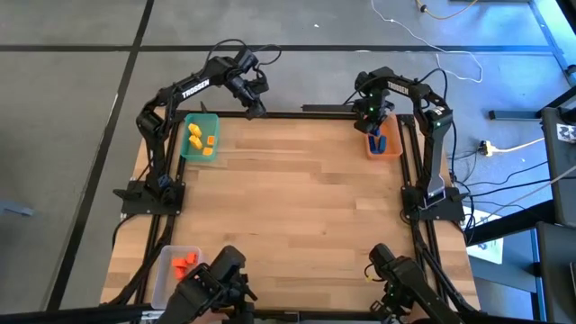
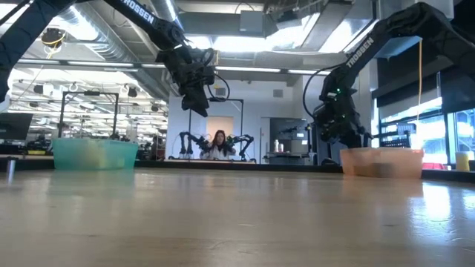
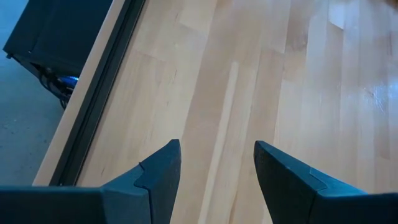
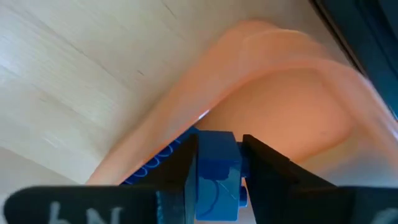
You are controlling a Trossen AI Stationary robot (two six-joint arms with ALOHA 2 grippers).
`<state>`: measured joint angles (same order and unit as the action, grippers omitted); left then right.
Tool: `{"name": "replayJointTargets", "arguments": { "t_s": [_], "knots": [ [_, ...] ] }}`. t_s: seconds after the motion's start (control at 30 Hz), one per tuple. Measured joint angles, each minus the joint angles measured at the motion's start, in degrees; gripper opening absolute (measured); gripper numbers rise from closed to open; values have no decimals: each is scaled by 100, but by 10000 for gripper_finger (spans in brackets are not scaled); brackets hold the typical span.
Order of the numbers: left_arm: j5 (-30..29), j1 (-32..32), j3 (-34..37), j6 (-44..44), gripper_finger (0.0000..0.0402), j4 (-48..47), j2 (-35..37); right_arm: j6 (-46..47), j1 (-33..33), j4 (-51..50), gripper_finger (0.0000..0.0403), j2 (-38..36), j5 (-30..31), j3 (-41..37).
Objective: Sort & place blocks by color
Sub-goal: Put the blue game piece into the orange bin, then return to Home Position
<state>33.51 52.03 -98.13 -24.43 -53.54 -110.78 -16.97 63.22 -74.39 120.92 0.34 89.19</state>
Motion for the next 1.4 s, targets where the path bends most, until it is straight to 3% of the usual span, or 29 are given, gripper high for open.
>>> {"name": "replayJointTargets", "arguments": {
  "t_s": [0.13,0.4,0.63,0.93,1.27,1.4],
  "knots": [
    [-1,0,-1,0,192,0,0,70,0,62,111,0,2,0],
    [-70,0,0,1,192,0,0,69,0,82,192,0,20,0],
    [-233,9,0,0,192,-2,0,129,-1,-477,199,-78,15,0],
    [-246,106,5,8,192,-230,314,314,-174,-277,199,-1621,-315,2],
    [171,-4,5,176,173,-891,1241,-551,-992,-157,199,-3553,-2689,4],
    [418,-178,5,169,158,-1112,1688,-1028,-1414,-102,199,-4124,-3903,4]
  ]
}}
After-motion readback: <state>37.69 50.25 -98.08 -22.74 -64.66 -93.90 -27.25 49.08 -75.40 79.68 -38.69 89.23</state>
